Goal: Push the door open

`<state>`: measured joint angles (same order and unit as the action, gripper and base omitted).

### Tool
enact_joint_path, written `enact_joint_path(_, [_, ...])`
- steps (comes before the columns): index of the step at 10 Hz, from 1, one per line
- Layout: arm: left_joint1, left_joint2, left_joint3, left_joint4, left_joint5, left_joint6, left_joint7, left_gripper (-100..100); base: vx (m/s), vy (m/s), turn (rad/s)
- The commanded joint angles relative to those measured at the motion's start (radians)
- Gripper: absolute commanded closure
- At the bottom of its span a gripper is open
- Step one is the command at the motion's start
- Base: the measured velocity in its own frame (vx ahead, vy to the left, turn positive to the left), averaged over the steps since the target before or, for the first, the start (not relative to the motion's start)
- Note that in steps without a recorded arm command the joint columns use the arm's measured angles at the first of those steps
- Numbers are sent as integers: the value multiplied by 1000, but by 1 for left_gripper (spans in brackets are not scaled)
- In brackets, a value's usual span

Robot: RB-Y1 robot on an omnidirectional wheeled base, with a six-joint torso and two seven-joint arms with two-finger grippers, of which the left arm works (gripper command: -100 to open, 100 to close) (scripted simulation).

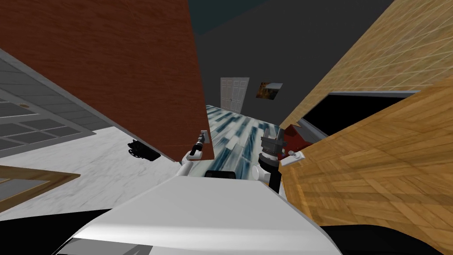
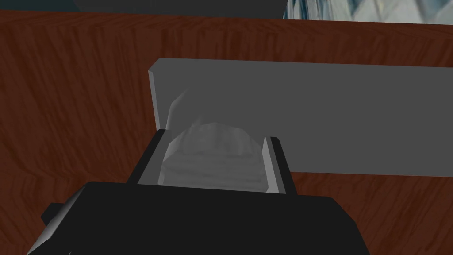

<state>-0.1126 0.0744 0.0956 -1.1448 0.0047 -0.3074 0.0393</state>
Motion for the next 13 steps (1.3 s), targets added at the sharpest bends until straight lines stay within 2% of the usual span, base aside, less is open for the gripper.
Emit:
enact_joint_path(1, [-1,12,30,-8,3,4,-7,100,201,-91,81])
enact_joint_path(8, [-5,20,111,0,13,3,-25,100,164,-68,67])
enact_joint_path(13, [-9,15,177,6,21,2,-39,100,186,-102,86])
